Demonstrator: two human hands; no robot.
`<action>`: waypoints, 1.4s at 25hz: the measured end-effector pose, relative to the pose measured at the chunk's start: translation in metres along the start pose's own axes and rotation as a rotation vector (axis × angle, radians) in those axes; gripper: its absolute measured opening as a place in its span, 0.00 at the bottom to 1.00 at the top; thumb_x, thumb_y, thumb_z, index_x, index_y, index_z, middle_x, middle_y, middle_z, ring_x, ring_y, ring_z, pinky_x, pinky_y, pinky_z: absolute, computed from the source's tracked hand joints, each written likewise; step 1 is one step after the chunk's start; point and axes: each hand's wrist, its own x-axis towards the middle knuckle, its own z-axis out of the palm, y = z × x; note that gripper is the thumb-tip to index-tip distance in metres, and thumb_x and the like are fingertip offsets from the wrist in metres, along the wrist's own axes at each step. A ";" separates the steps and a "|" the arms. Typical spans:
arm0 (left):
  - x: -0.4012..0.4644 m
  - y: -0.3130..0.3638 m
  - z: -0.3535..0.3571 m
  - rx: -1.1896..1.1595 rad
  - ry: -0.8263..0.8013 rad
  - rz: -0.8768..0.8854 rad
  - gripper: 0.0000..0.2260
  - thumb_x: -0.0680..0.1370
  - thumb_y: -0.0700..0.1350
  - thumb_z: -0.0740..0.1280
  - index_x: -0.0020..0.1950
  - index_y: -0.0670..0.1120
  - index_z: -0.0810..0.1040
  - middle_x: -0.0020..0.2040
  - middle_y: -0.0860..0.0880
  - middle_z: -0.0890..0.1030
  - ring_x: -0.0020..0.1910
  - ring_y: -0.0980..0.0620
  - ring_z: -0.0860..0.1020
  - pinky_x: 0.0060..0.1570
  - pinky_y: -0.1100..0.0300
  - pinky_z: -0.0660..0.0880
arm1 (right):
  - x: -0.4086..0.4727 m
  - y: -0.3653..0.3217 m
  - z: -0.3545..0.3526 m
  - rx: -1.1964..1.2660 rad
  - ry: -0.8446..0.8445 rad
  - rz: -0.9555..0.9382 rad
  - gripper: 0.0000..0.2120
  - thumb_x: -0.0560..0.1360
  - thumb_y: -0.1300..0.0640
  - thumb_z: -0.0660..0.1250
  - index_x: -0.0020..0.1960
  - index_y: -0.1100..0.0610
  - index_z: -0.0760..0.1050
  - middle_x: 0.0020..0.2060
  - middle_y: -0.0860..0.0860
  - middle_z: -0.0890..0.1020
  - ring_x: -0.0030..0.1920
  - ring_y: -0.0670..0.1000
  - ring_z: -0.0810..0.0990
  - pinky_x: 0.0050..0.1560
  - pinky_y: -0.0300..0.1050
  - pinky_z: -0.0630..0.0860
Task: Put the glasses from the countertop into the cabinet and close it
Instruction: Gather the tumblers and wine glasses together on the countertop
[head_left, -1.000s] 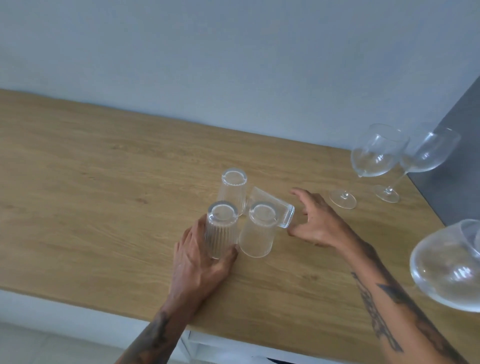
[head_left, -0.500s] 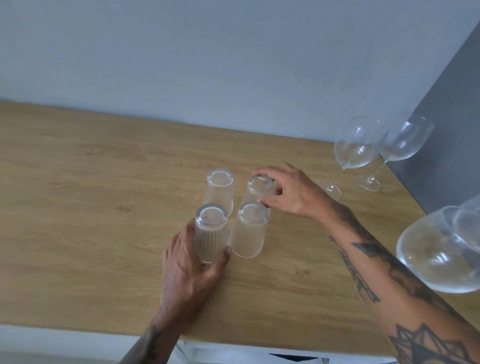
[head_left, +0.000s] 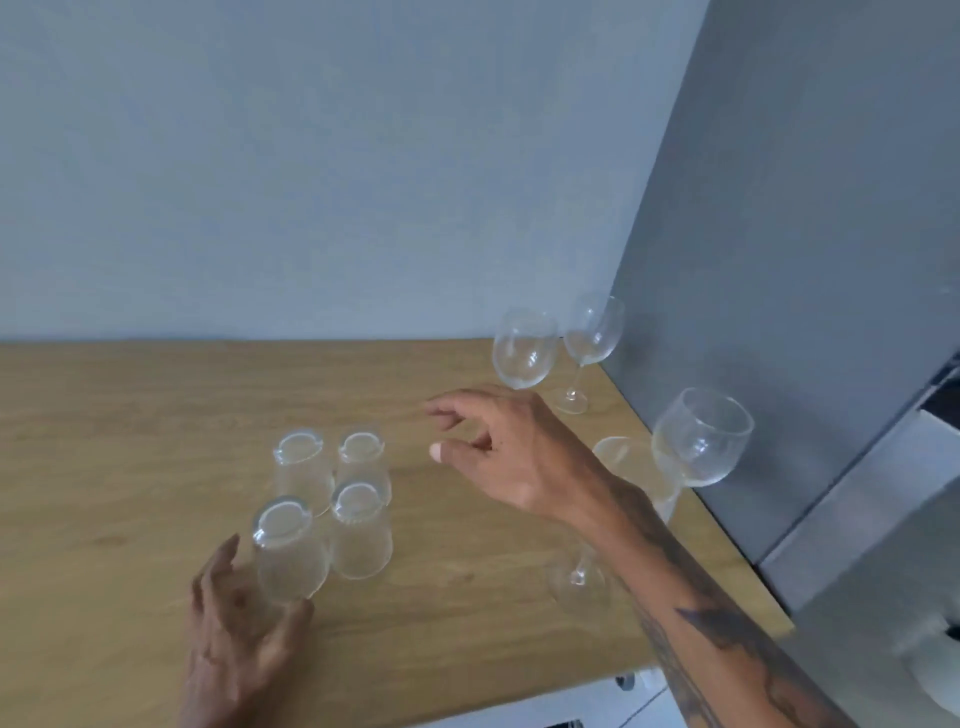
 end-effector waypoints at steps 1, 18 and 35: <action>-0.009 0.003 0.000 -0.058 0.033 -0.010 0.44 0.57 0.61 0.67 0.74 0.54 0.67 0.64 0.36 0.74 0.59 0.59 0.75 0.61 0.71 0.70 | -0.018 -0.002 -0.033 0.042 0.061 -0.017 0.16 0.74 0.51 0.70 0.62 0.45 0.78 0.53 0.42 0.82 0.45 0.45 0.83 0.45 0.30 0.78; -0.056 0.244 0.135 0.175 -0.239 0.275 0.45 0.65 0.57 0.77 0.77 0.58 0.57 0.69 0.46 0.70 0.70 0.45 0.71 0.60 0.45 0.76 | -0.077 0.176 -0.112 0.026 0.042 0.409 0.48 0.62 0.46 0.77 0.75 0.45 0.53 0.67 0.57 0.71 0.65 0.58 0.73 0.59 0.46 0.70; 0.142 0.324 0.133 0.316 -0.379 0.560 0.36 0.72 0.58 0.73 0.77 0.53 0.63 0.73 0.48 0.68 0.72 0.47 0.67 0.68 0.51 0.69 | 0.095 0.176 -0.152 0.086 0.395 0.483 0.35 0.71 0.43 0.70 0.73 0.50 0.64 0.71 0.56 0.68 0.69 0.56 0.70 0.65 0.46 0.68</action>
